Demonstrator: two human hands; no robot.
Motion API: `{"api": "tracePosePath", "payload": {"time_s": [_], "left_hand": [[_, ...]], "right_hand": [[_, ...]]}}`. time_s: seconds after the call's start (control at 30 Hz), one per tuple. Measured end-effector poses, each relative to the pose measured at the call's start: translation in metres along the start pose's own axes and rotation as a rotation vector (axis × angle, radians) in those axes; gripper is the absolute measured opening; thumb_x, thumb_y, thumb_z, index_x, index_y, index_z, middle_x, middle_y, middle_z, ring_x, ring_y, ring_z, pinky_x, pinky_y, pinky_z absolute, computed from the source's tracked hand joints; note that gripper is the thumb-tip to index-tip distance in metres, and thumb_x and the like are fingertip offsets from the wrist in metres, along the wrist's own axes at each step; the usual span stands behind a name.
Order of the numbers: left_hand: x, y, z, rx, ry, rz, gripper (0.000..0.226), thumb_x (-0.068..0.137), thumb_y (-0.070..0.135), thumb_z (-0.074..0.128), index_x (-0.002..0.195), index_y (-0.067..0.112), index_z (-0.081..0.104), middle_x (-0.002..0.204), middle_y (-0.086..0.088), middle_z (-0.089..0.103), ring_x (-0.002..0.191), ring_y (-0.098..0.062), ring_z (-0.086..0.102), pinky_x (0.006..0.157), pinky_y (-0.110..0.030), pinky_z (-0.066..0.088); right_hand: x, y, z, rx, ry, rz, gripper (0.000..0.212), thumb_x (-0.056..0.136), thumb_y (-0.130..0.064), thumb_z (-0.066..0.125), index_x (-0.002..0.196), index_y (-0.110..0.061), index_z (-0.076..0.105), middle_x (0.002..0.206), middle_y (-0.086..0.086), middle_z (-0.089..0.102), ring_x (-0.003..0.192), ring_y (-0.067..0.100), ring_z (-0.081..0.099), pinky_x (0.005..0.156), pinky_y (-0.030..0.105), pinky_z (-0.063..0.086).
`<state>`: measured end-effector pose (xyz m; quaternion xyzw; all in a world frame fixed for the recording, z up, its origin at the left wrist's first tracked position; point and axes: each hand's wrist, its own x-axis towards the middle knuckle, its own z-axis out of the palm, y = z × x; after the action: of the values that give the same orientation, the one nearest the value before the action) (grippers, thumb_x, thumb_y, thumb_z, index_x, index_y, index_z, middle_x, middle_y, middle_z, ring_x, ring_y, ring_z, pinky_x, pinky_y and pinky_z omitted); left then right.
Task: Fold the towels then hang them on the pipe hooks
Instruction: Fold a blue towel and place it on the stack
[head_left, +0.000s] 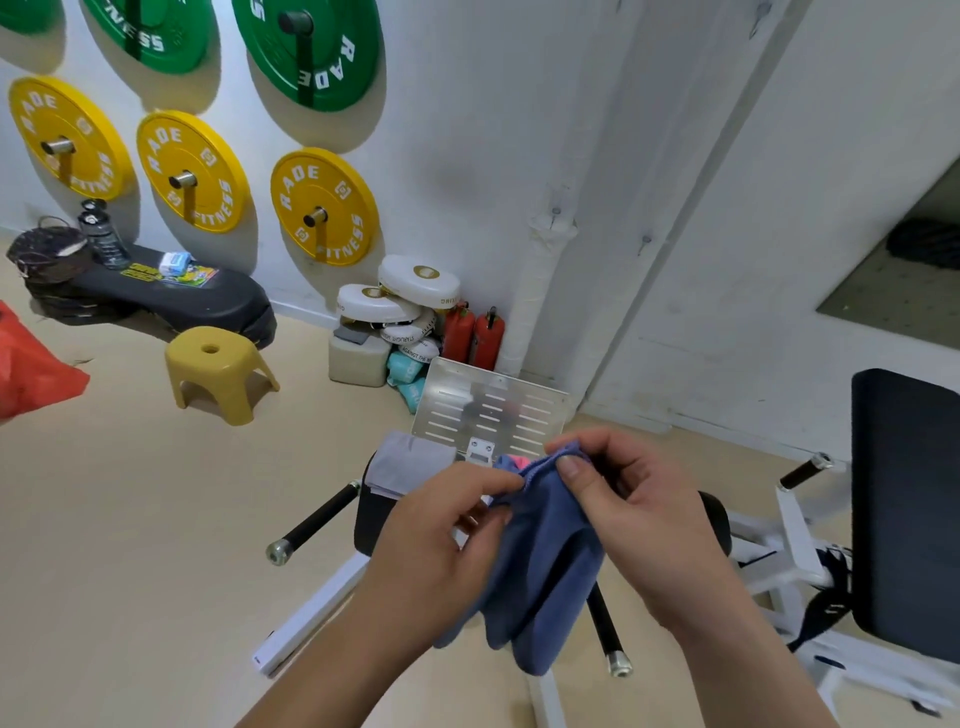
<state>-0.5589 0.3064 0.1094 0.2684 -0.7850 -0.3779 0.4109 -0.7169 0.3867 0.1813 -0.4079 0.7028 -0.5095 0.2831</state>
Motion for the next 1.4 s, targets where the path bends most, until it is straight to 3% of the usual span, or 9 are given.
{"api": "tracePosePath", "payload": {"time_s": [0.17, 0.33, 0.47, 0.63, 0.8, 1.03, 1.23, 1.33, 1.4], "left_hand": [[-0.002, 0.006, 0.013, 0.084, -0.028, 0.043, 0.019, 0.095, 0.02, 0.061, 0.11, 0.027, 0.071, 0.102, 0.016, 0.067, 0.09, -0.008, 0.066, 0.072, -0.019, 0.054], [-0.008, 0.0, 0.016, 0.107, -0.054, -0.078, 0.006, 0.092, 0.026, 0.064, 0.093, 0.026, 0.07, 0.084, 0.014, 0.066, 0.079, -0.01, 0.062, 0.066, -0.013, 0.046], [-0.014, -0.013, 0.018, 0.172, -0.217, -0.04, 0.016, 0.093, 0.035, 0.061, 0.082, 0.023, 0.062, 0.081, 0.01, 0.058, 0.078, -0.011, 0.056, 0.067, -0.028, 0.05], [-0.023, -0.031, 0.027, 0.45, -0.436, -0.008, 0.034, 0.095, 0.05, 0.048, 0.086, 0.023, 0.067, 0.088, 0.009, 0.058, 0.086, -0.009, 0.055, 0.071, -0.034, 0.052], [-0.02, -0.033, 0.03, 0.617, -0.373, -0.079, 0.029, 0.095, 0.045, 0.049, 0.088, 0.023, 0.066, 0.089, 0.008, 0.06, 0.084, -0.011, 0.055, 0.065, -0.031, 0.049], [-0.012, -0.054, 0.038, 0.678, -0.462, -0.214, 0.027, 0.097, 0.039, 0.049, 0.09, 0.02, 0.068, 0.091, 0.004, 0.062, 0.079, -0.015, 0.056, 0.064, -0.032, 0.048], [0.001, -0.065, 0.032, 0.864, -0.366, -0.258, 0.035, 0.097, 0.042, 0.048, 0.087, 0.019, 0.072, 0.084, 0.002, 0.062, 0.071, -0.019, 0.049, 0.058, -0.03, 0.041], [0.007, -0.067, 0.023, 0.751, -0.299, -0.247, 0.026, 0.095, 0.041, 0.057, 0.083, 0.023, 0.073, 0.079, 0.006, 0.059, 0.07, -0.013, 0.055, 0.059, -0.029, 0.05], [0.012, -0.064, 0.015, 0.604, -0.266, -0.263, 0.012, 0.088, 0.031, 0.069, 0.078, 0.026, 0.071, 0.076, 0.01, 0.058, 0.068, -0.008, 0.055, 0.059, -0.025, 0.046]], "right_hand": [[-0.003, 0.001, -0.007, 0.003, -0.029, 0.002, 0.038, 0.098, -0.005, 0.063, 0.086, -0.038, 0.077, 0.091, -0.009, 0.079, 0.091, 0.012, 0.073, 0.085, 0.034, 0.059], [-0.003, 0.007, -0.009, 0.047, -0.053, 0.028, 0.026, 0.095, -0.011, 0.069, 0.084, -0.032, 0.08, 0.089, -0.005, 0.08, 0.089, 0.011, 0.075, 0.085, 0.033, 0.058], [-0.004, 0.01, -0.005, 0.079, -0.009, 0.027, 0.023, 0.094, -0.018, 0.073, 0.081, -0.036, 0.08, 0.085, -0.009, 0.079, 0.084, 0.005, 0.074, 0.08, 0.026, 0.055], [0.003, 0.011, -0.007, 0.088, 0.134, -0.014, 0.017, 0.095, -0.018, 0.071, 0.086, -0.031, 0.079, 0.09, -0.008, 0.079, 0.09, 0.011, 0.074, 0.088, 0.035, 0.06], [0.008, 0.015, -0.027, 0.135, 0.262, -0.039, 0.017, 0.096, -0.022, 0.071, 0.085, -0.032, 0.079, 0.086, -0.01, 0.078, 0.08, 0.001, 0.07, 0.077, 0.022, 0.054], [0.009, 0.023, -0.046, 0.23, 0.383, -0.041, 0.012, 0.096, -0.02, 0.071, 0.089, -0.025, 0.078, 0.085, -0.008, 0.078, 0.079, 0.005, 0.07, 0.075, 0.022, 0.056], [0.028, 0.066, -0.068, 0.071, 0.549, 0.073, 0.009, 0.097, -0.023, 0.068, 0.098, -0.023, 0.077, 0.091, -0.008, 0.076, 0.094, 0.013, 0.07, 0.093, 0.037, 0.056], [0.031, 0.092, -0.075, 0.026, 0.596, 0.119, 0.01, 0.097, -0.029, 0.067, 0.095, -0.026, 0.076, 0.09, -0.006, 0.075, 0.095, 0.017, 0.069, 0.091, 0.04, 0.055], [0.03, 0.109, -0.081, 0.021, 0.614, 0.145, 0.01, 0.098, -0.028, 0.065, 0.096, -0.027, 0.076, 0.092, -0.005, 0.075, 0.095, 0.017, 0.068, 0.089, 0.037, 0.053]]}}
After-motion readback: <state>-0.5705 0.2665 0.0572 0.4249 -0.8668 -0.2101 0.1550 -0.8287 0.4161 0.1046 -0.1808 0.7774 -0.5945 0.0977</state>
